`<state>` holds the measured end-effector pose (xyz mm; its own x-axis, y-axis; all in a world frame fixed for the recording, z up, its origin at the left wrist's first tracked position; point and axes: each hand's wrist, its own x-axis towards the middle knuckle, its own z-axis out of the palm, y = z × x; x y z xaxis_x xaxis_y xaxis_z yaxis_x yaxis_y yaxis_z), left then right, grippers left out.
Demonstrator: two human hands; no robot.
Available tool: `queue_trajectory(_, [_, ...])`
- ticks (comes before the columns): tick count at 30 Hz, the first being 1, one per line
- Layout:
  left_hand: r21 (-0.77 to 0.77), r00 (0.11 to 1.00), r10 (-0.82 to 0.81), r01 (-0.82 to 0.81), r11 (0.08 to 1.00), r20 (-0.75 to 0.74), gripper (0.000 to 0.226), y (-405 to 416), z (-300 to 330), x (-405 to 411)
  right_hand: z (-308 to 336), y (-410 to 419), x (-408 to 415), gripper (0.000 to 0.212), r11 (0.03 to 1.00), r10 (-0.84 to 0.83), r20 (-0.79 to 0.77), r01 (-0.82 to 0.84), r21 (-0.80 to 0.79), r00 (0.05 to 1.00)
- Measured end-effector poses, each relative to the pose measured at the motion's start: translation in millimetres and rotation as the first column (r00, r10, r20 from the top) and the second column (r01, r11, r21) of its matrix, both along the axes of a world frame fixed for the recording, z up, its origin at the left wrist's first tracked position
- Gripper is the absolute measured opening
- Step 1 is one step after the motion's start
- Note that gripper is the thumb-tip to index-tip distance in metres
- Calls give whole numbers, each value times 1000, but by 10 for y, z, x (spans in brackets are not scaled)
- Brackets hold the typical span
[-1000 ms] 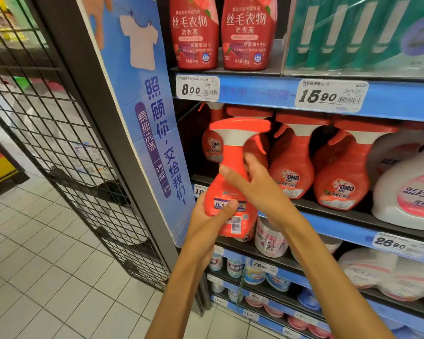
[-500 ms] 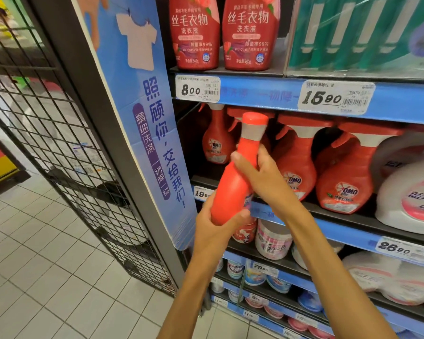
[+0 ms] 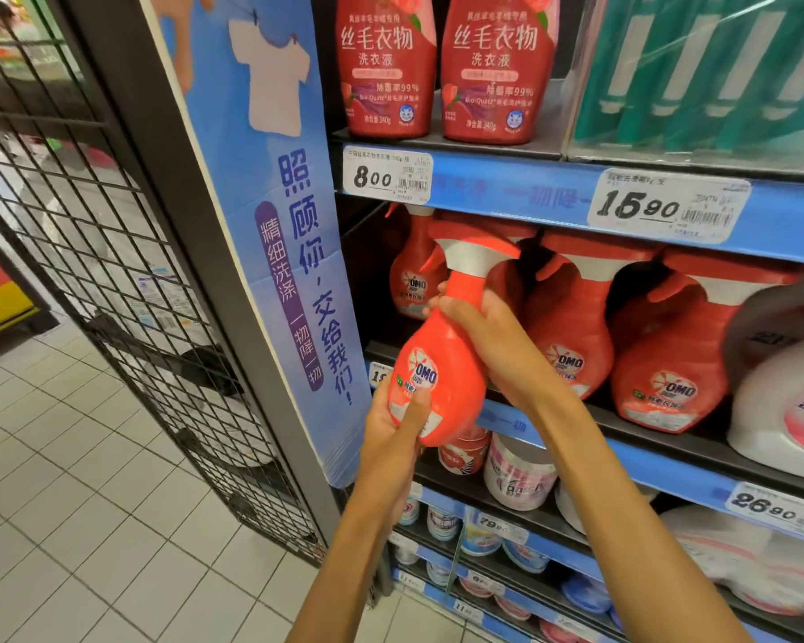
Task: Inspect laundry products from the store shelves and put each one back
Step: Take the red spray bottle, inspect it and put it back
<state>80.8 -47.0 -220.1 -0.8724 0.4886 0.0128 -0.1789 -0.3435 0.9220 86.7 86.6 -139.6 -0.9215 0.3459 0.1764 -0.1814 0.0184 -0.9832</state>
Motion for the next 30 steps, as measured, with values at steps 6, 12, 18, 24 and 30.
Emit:
queue_trajectory(6, [-63,976,192,-199,978,-100,80,97,-92,-188,76,-7,-144,30,885,-171,34,138,445,985])
queue_trajectory(12, [-145,934,278,-314,938,-225,68,294,-16,-429,216,-120,-366,34,860,-196,-79,210,465,977])
queue_trajectory(18, [-248,890,301,-395,885,-344,70,384,48,-523,144,-101,-528,38,898,-159,-68,174,404,985])
queue_trajectory(24, [-335,868,263,-418,844,-421,68,407,47,-619,24,-73,-677,42,890,-186,-27,180,419,982])
queue_trajectory(30, [-421,895,216,-382,823,-390,90,429,123,-730,-26,-116,-765,48,831,-312,-10,278,482,950])
